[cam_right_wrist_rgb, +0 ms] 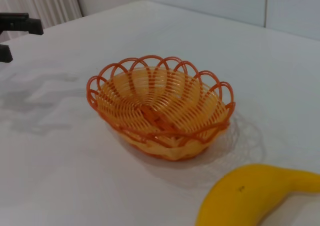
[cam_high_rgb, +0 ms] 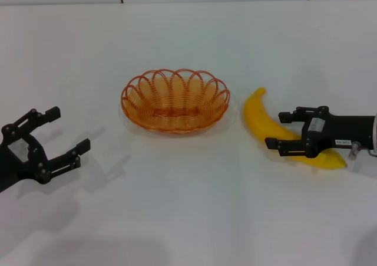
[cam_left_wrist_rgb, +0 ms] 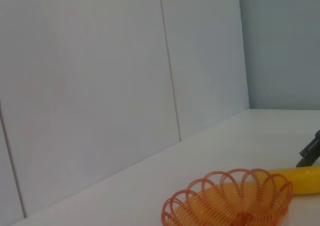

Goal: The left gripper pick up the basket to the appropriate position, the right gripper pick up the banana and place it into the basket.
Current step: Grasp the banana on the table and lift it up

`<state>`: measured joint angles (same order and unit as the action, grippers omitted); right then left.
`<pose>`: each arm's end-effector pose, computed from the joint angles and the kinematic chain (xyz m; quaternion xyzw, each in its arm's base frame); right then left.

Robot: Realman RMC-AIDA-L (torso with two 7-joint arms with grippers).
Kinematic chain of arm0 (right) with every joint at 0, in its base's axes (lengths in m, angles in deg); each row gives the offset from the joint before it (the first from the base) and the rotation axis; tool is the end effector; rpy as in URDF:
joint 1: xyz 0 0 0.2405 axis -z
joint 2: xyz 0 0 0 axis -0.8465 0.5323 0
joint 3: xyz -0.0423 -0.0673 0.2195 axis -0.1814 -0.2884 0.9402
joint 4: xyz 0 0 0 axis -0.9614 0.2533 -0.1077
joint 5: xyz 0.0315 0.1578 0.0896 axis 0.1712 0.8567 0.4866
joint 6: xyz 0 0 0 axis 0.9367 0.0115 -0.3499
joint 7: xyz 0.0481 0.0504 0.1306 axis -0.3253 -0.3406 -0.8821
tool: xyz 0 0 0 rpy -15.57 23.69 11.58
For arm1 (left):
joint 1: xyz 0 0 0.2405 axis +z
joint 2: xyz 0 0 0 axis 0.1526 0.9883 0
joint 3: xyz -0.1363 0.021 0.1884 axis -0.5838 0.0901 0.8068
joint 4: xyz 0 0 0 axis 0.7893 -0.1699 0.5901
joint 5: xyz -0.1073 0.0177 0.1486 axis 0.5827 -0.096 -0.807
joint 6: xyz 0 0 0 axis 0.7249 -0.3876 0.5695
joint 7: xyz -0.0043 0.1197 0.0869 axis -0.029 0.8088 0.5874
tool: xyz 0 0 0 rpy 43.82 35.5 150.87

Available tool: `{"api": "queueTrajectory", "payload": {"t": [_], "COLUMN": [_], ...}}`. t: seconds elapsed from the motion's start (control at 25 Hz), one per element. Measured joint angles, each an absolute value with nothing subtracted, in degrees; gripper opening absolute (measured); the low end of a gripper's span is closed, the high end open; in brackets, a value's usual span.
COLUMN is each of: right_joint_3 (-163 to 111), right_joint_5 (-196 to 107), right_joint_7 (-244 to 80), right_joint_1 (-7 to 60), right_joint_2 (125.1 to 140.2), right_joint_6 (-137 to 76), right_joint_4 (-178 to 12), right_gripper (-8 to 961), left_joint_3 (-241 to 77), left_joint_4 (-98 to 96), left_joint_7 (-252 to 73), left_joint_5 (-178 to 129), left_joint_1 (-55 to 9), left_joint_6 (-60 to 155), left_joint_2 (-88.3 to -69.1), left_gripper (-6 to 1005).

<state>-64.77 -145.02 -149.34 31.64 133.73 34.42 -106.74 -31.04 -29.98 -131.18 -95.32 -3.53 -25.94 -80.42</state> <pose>0.3021 0.2891 0.0007 -0.9423 0.2424 0.1171 0.1991 -0.2890 0.2487 0.0130 -0.9059 -0.0989 -0.2583 0.3206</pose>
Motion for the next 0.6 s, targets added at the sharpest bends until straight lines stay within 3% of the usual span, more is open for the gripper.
{"api": "queueTrajectory", "payload": {"t": [0.2, 0.6], "right_joint_3": [-69.9, -70.2], "right_joint_5": [-145.4, -146.1], "right_joint_7": [-153.9, -156.0], "right_joint_1": [31.4, 31.9], "right_joint_2": [133.51, 134.04], "right_joint_6": [34.5, 34.6], "right_joint_4": [-108.3, -111.0], "right_gripper": [794, 531], "left_joint_3": [-31.0, -31.0], "left_joint_4": [-30.0, -30.0], "left_joint_7": [-131.2, -131.1], "left_joint_5": [-95.3, -95.3], "left_joint_1": [-3.5, -3.5], "left_joint_6": [-25.9, -26.0], "left_joint_2": [-80.42, -80.36], "left_gripper": [877, 877]}}
